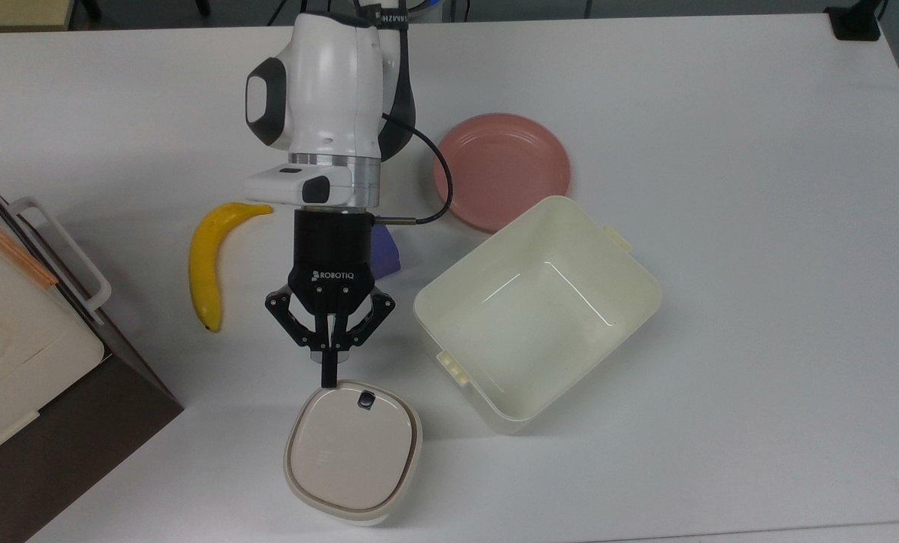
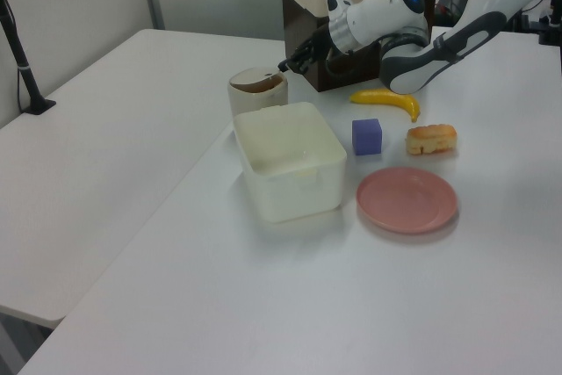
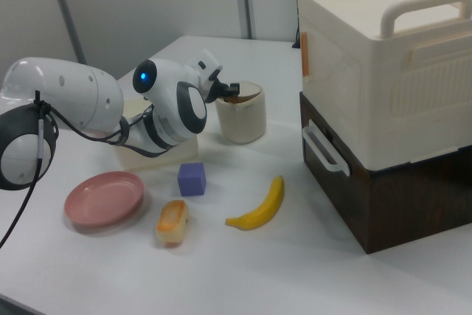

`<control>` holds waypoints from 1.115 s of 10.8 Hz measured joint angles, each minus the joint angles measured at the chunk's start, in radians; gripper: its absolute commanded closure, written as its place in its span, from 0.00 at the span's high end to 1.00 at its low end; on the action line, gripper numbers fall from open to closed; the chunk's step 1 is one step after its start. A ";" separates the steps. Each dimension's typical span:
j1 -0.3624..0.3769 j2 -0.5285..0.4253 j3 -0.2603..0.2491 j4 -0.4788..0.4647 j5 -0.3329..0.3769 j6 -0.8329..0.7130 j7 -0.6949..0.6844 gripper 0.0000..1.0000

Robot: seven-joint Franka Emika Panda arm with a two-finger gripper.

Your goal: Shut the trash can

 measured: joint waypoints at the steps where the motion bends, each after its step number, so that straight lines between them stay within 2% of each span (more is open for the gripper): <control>1: 0.000 0.000 0.000 0.000 0.000 0.000 0.000 0.00; 7: 0.000 0.000 0.000 0.009 0.000 0.000 0.000 0.00; 12: 0.000 -0.001 0.000 0.054 0.000 0.000 0.000 0.00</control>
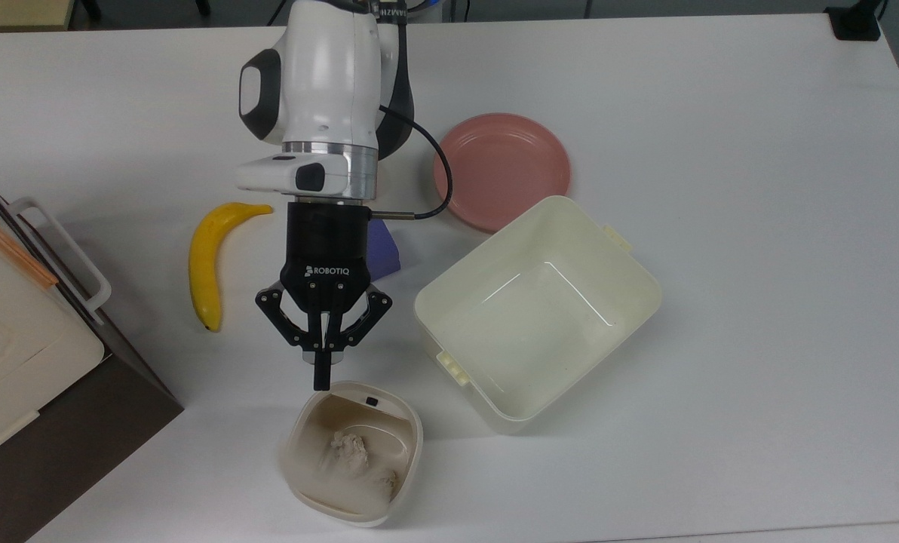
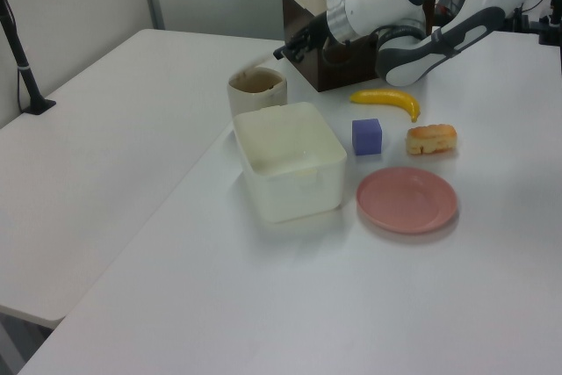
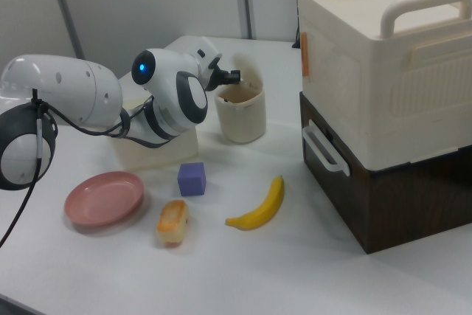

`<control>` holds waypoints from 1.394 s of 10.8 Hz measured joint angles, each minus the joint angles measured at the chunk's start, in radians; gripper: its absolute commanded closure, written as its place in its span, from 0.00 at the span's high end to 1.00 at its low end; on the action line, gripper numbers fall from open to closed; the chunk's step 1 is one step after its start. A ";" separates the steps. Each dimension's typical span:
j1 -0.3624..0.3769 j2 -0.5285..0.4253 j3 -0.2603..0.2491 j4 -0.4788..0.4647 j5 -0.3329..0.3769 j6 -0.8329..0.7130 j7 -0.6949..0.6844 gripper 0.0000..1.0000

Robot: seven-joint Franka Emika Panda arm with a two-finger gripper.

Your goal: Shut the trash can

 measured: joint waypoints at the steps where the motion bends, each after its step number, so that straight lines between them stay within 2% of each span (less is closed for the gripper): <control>1: 0.000 0.000 0.000 0.007 0.000 0.000 0.000 0.00; 8: -0.001 0.000 0.000 0.018 0.000 0.000 0.000 0.00; 13: -0.002 0.006 0.000 0.113 0.004 0.000 0.002 0.00; 15: -0.003 0.028 0.000 0.180 0.011 0.000 0.002 0.00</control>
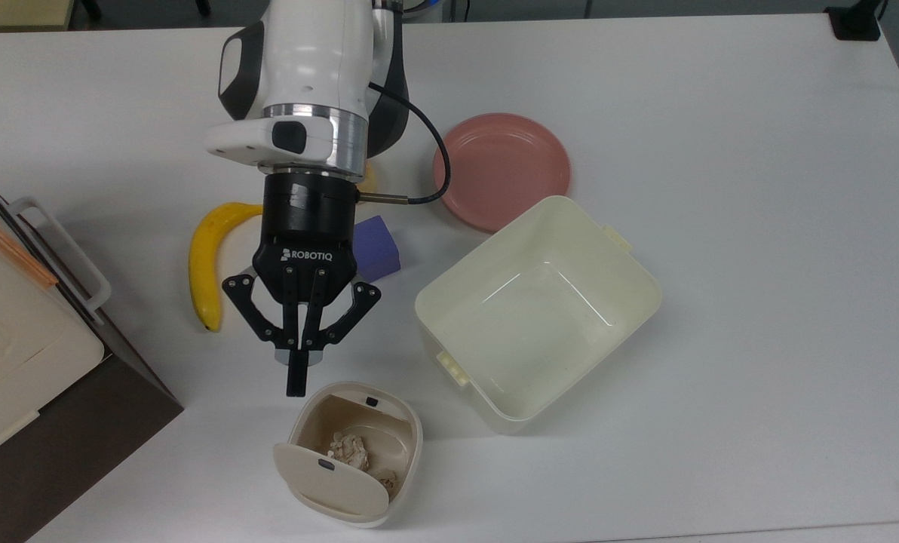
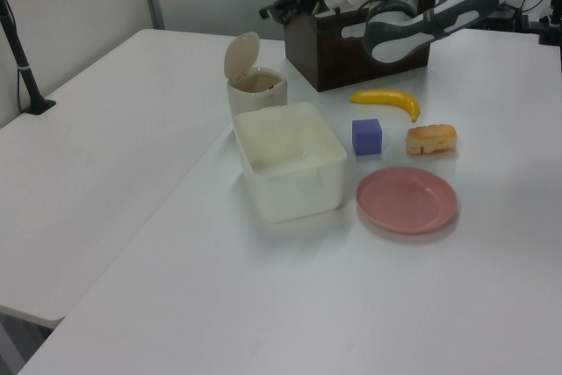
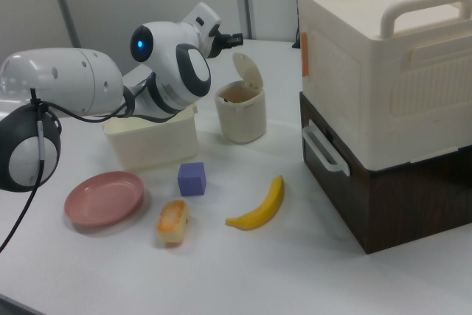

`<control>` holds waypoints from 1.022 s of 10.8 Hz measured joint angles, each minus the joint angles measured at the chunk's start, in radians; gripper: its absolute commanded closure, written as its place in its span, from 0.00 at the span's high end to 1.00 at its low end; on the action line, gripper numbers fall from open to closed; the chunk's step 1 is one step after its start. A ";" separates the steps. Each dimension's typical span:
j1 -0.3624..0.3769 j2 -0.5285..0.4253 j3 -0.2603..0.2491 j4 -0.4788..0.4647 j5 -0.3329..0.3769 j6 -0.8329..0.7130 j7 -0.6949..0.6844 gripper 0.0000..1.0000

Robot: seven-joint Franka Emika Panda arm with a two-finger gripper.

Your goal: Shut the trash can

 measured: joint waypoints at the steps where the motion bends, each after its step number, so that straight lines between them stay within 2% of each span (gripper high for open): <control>1: 0.000 0.015 0.000 0.033 0.000 0.000 0.000 0.00; 4: 0.001 0.056 0.005 0.110 0.001 -0.001 0.000 0.00; 11: 0.001 0.183 0.058 0.199 0.001 -0.002 0.000 0.00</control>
